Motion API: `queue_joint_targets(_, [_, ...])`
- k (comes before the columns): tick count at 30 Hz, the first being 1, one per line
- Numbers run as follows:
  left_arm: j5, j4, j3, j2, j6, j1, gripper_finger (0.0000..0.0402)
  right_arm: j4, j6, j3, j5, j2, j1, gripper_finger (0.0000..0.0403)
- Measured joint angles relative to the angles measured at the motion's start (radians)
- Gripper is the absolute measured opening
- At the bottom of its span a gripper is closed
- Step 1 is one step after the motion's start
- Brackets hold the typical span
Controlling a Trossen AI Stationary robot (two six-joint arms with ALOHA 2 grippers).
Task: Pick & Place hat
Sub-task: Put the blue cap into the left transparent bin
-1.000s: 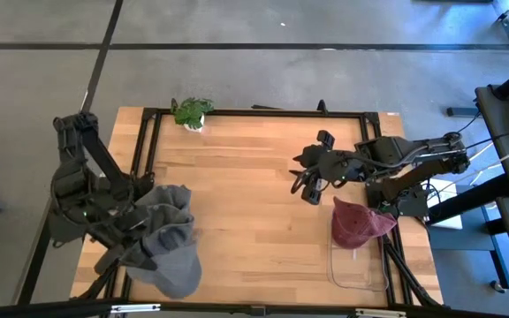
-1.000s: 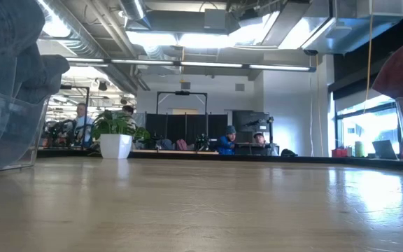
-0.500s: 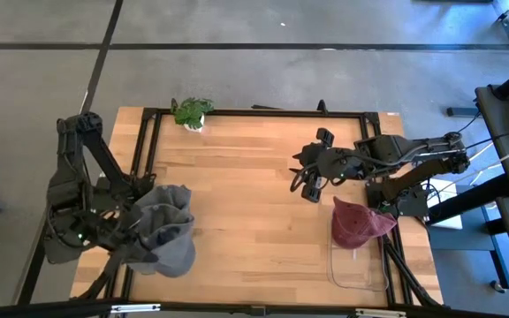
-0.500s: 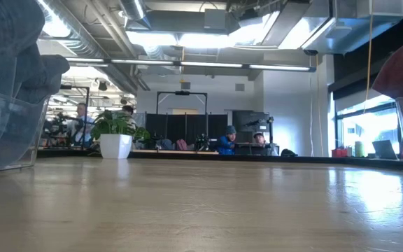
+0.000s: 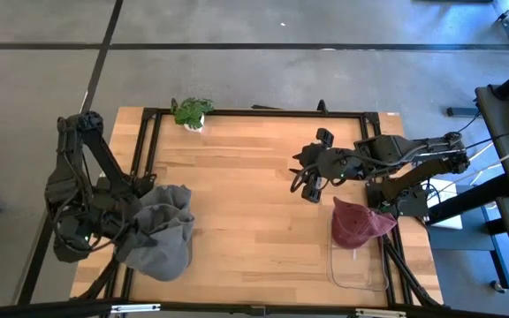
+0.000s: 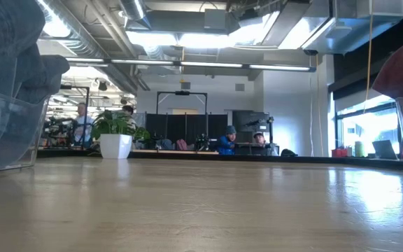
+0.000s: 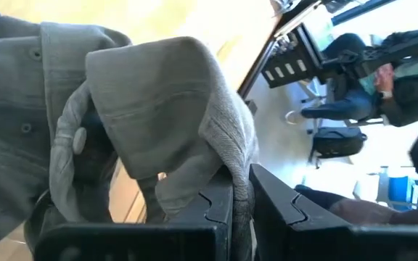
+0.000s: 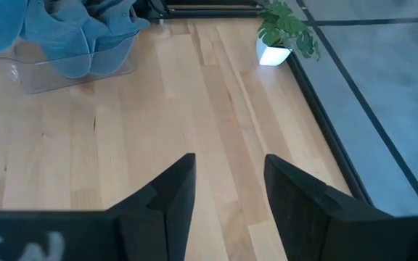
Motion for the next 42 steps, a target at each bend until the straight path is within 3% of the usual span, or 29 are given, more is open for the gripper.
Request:
queue_joint_targets(13, [0.051, -0.238, 0.069, -0.025, -0.027, 0.031, 0.0023, 0.000, -0.023, 0.000, 0.000, 0.000, 0.000, 0.0165])
queue_joint_targets(20, [0.006, -0.324, 0.132, -0.026, -0.013, 0.031, 0.0023, 0.000, -0.046, 0.000, 0.000, 0.000, 0.000, 0.0165])
queue_joint_targets(30, [0.066, -0.321, 0.131, 0.078, 0.020, 0.093, 0.0023, 0.009, -0.028, 0.000, -0.001, 0.000, 0.000, 0.0165])
queue_joint_targets(33, [0.065, -0.305, 0.131, 0.103, 0.027, 0.097, 0.0023, 0.102, 0.032, -0.005, -0.079, 0.008, 0.000, 0.0165])
queue_joint_targets(36, [0.065, -0.250, 0.131, 0.119, 0.048, 0.097, 0.0023, 0.145, -0.044, -0.008, -0.169, 0.026, 0.001, 0.0165])
queue_joint_targets(42, [0.096, -0.209, 0.131, 0.175, 0.042, 0.112, 0.0023, 0.164, -0.070, -0.008, -0.173, 0.037, 0.000, 0.0165])
